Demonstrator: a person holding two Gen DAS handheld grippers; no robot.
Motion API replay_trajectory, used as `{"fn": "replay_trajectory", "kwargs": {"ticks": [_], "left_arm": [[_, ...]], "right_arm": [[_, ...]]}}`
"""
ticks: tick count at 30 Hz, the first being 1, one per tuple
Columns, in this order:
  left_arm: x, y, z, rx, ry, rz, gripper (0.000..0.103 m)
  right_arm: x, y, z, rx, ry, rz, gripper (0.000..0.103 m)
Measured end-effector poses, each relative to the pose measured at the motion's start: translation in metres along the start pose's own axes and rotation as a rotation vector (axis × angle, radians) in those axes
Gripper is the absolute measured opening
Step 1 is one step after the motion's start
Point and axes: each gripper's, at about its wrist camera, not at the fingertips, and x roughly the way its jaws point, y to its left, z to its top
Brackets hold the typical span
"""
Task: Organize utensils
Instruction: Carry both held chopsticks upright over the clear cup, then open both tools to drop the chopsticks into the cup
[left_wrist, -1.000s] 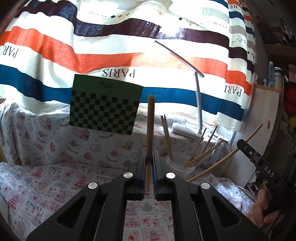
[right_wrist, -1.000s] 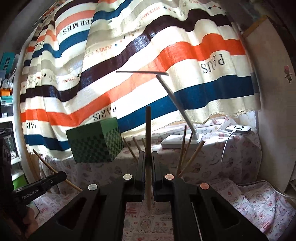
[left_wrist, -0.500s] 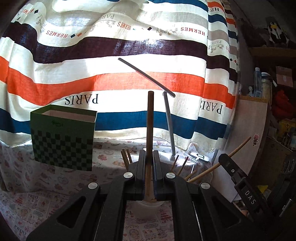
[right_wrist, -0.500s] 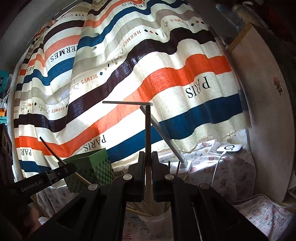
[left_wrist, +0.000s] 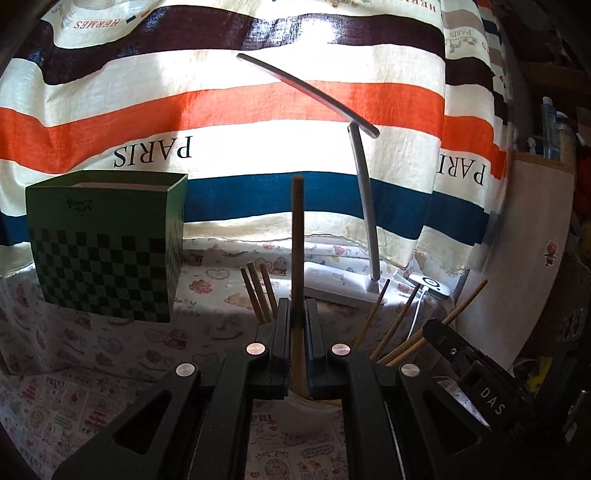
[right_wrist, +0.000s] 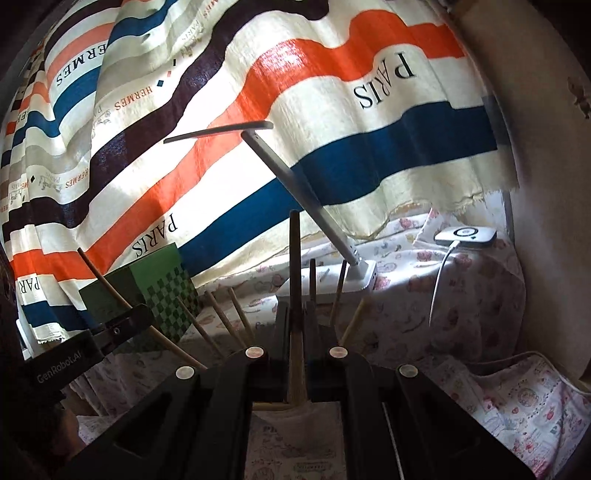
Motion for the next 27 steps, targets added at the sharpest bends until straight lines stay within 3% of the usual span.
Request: {"fn": "replay_trajectory", "kwargs": {"ticks": [5,17,22,24,27], "left_arm": [[0.034,0.004,-0.008,-0.027,0.081,-0.012,0.005],[0.075,0.009,-0.024,-0.014,0.16,-0.015,0.005],[0.07,0.015,-0.023,0.003,0.149,-0.046,0.006],[0.06,0.017,-0.021,0.014,0.113,-0.033,0.012],[0.045,0.02,-0.015,0.019,0.077,0.003,0.013]], "right_arm": [[0.018,-0.007,-0.008,0.016,0.057,0.002,0.007],[0.042,-0.007,-0.02,-0.008,0.133,-0.002,0.007],[0.042,-0.008,-0.02,-0.01,0.14,0.003,0.007],[0.042,-0.01,-0.02,-0.01,0.147,0.001,0.007],[0.042,-0.01,-0.02,-0.028,0.156,-0.012,0.007]]}}
